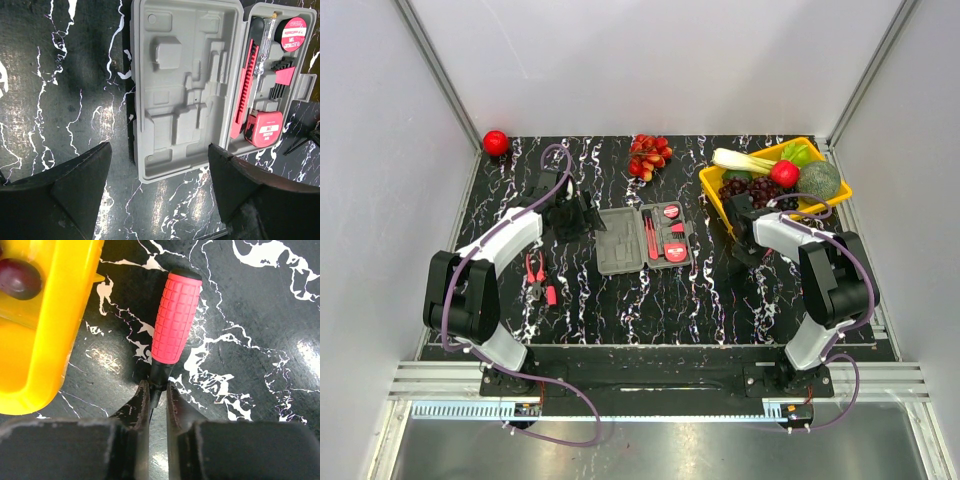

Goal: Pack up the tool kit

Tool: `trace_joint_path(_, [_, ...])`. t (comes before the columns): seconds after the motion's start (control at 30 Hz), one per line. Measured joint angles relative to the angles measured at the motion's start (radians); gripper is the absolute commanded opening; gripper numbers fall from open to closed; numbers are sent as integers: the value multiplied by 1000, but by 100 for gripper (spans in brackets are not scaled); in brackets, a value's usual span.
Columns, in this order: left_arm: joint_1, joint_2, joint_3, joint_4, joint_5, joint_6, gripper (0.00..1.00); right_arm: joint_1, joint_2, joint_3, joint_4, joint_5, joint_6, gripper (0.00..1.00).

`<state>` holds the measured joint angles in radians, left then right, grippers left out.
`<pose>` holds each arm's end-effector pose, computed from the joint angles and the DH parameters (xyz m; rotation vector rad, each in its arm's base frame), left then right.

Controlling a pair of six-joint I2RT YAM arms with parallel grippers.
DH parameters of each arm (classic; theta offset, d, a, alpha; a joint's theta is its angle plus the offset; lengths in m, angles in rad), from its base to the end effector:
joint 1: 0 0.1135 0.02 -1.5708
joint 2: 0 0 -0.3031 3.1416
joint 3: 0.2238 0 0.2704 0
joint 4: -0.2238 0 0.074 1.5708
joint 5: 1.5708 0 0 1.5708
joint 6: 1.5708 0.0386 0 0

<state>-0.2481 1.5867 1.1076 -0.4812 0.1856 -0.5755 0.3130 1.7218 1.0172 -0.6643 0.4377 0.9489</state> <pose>0.3381 -0.0930 0.2566 -0.3486 2.5783 -0.5498 0.3163 0.0852 0.1813 0.9035 2.5502 -0.3241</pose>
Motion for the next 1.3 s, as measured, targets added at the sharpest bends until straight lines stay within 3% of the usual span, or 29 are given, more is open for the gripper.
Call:
trace_joint_path(0.03, [0, 0, 1, -2, 0, 1, 81, 0, 0, 0, -2, 1, 3, 0])
trace_joint_path(0.27, [0, -50, 5, -25, -6, 14, 82, 0, -34, 0, -55, 6, 25, 0])
trace_joint_path(0.5, [0, -92, 5, -29, 14, 14, 82, 29, -303, 58, -154, 7, 19, 0])
trace_joint_path(0.7, [0, -93, 6, -31, 50, 8, 82, 133, -393, 197, -73, -93, -117, 0])
trace_joint_path(0.9, [0, -81, 51, -31, 105, 11, 80, 205, -200, 284, 127, -355, -352, 0])
trace_joint_path(1.1, [1, -30, 151, -17, 125, 13, 76, 227, 83, 446, 193, -547, -498, 0])
trace_joint_path(1.3, [2, 85, 226, 17, 156, -6, 65, 241, 245, 581, 238, -688, -571, 0])
